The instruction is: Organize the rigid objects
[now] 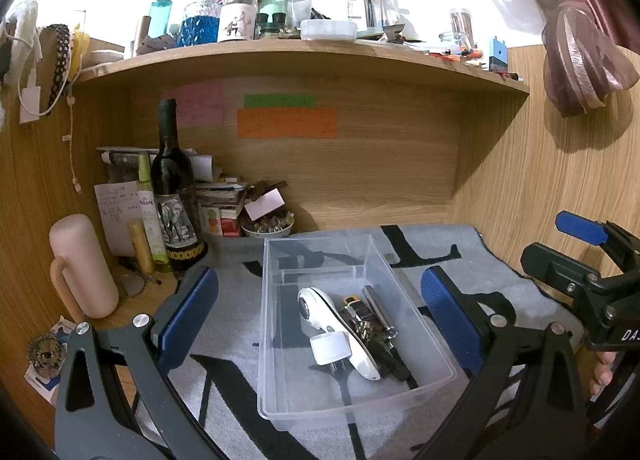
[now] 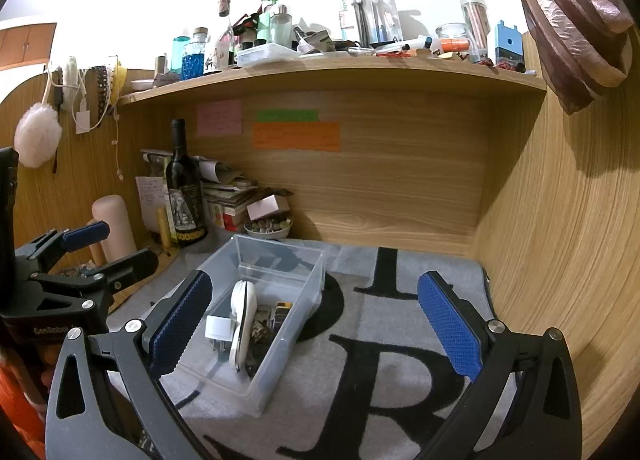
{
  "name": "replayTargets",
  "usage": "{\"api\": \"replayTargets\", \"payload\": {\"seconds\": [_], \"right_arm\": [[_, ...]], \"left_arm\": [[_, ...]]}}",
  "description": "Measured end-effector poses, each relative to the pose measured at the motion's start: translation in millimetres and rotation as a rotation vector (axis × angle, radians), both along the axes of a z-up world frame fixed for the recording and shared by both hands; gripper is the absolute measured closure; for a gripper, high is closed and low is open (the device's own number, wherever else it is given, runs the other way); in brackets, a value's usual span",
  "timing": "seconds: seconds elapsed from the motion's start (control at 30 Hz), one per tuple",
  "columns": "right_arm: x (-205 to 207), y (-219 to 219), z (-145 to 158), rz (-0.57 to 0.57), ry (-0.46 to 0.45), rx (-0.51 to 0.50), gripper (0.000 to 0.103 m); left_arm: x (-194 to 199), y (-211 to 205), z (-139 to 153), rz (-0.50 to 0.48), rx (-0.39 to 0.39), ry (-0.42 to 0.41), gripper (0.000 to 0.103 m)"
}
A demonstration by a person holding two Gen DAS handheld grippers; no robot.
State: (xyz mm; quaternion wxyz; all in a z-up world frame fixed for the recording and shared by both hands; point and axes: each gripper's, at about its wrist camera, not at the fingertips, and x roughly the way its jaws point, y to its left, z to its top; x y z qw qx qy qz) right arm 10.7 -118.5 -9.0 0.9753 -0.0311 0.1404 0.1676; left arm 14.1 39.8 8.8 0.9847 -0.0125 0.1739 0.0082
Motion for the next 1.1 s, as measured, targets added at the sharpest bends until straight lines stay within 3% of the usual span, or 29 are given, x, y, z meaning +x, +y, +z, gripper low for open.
{"api": "replayTargets", "payload": {"seconds": [0.67,1.1], "right_arm": [[0.8,-1.4,-1.5,0.002,0.005,-0.002,0.0],[1.8,-3.0,-3.1,-0.001,0.013,0.001,0.0]], "left_arm": [[-3.1,-4.9,1.2,-0.014,0.013,-0.025,0.0],[1.7,-0.4,-1.1,-0.01,-0.021,0.001,0.0]]}}
